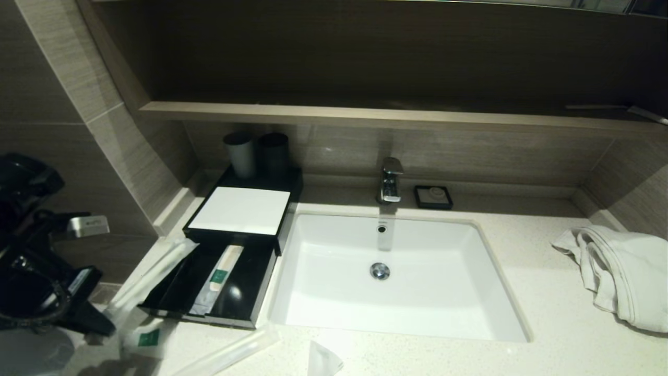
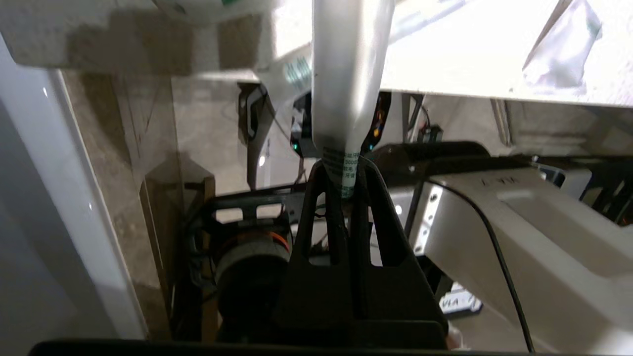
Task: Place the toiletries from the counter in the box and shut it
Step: Place the bathroom toiletry into the drawer
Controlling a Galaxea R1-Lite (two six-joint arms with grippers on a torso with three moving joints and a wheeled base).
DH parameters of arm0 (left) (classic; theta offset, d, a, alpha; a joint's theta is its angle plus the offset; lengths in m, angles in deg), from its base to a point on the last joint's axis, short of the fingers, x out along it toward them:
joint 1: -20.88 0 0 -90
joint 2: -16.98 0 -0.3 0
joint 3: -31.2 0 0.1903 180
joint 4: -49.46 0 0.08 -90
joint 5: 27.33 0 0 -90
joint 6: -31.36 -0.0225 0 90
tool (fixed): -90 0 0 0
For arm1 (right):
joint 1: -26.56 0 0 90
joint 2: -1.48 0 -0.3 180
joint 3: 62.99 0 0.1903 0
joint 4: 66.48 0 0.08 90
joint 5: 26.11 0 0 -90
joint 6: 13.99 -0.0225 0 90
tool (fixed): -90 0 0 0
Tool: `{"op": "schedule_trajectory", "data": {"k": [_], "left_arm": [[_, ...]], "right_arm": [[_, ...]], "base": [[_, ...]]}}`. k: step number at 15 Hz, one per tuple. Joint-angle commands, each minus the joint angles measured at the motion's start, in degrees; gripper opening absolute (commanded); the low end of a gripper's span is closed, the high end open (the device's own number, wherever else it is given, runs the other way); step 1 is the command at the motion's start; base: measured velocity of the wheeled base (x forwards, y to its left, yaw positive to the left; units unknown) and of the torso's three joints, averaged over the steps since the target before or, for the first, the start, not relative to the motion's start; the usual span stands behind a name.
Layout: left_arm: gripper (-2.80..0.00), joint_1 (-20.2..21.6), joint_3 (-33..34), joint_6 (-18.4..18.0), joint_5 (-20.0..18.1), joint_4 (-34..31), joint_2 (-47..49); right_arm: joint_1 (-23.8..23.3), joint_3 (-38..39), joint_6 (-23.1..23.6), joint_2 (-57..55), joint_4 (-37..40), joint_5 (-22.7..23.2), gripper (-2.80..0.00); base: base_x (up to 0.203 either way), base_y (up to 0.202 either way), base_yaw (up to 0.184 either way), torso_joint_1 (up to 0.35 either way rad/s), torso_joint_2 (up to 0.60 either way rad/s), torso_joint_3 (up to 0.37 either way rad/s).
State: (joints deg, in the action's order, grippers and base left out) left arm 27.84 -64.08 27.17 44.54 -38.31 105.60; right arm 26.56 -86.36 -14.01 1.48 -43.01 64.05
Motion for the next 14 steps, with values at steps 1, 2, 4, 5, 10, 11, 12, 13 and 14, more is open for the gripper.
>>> {"op": "schedule_trajectory", "data": {"k": [1,2,4,5,10,11,12,13,14], "left_arm": [[-2.8,-0.63,-0.66,0.05,-0.03,-1.07,0.43],[-2.8,-0.63,-0.6,0.05,0.12,-1.25,0.7],[-2.8,-0.61,-0.43,0.18,1.2,-1.31,2.94],[-2.8,-0.57,-0.47,0.45,2.11,-1.09,4.71],[-2.8,-0.58,-3.33,1.08,2.77,-0.11,11.11],[-2.8,-0.58,-4.18,1.1,2.75,0.08,12.5],[-2.8,-0.62,-4.78,1.1,2.75,0.9,13.7],[-2.8,-0.63,-4.99,1.11,2.78,1.94,14.5],[-2.8,-0.63,-5.08,1.11,2.82,3.14,15.9]], "right_arm": [[0.0,0.0,0.02,0.0,-0.01,0.02,-2.8],[0.0,0.0,0.02,0.0,-0.01,0.02,-2.8],[0.0,0.0,0.02,0.0,-0.01,0.02,-2.8],[0.0,0.0,0.02,0.0,-0.01,0.02,-2.8],[0.0,0.0,0.02,0.0,-0.01,0.02,-2.8],[0.0,0.0,0.02,0.0,-0.01,0.02,-2.8],[0.0,0.0,0.02,0.0,-0.01,0.02,-2.8],[0.0,0.0,0.02,0.0,-0.01,0.02,-2.8],[0.0,0.0,0.02,0.0,-0.01,0.02,-2.8]], "base": [[0.0,0.0,0.0,0.0,0.0,0.0],[0.0,0.0,0.0,0.0,0.0,0.0],[0.0,0.0,0.0,0.0,0.0,0.0],[0.0,0.0,0.0,0.0,0.0,0.0],[0.0,0.0,0.0,0.0,0.0,0.0],[0.0,0.0,0.0,0.0,0.0,0.0],[0.0,0.0,0.0,0.0,0.0,0.0],[0.0,0.0,0.0,0.0,0.0,0.0],[0.0,0.0,0.0,0.0,0.0,0.0]]}}
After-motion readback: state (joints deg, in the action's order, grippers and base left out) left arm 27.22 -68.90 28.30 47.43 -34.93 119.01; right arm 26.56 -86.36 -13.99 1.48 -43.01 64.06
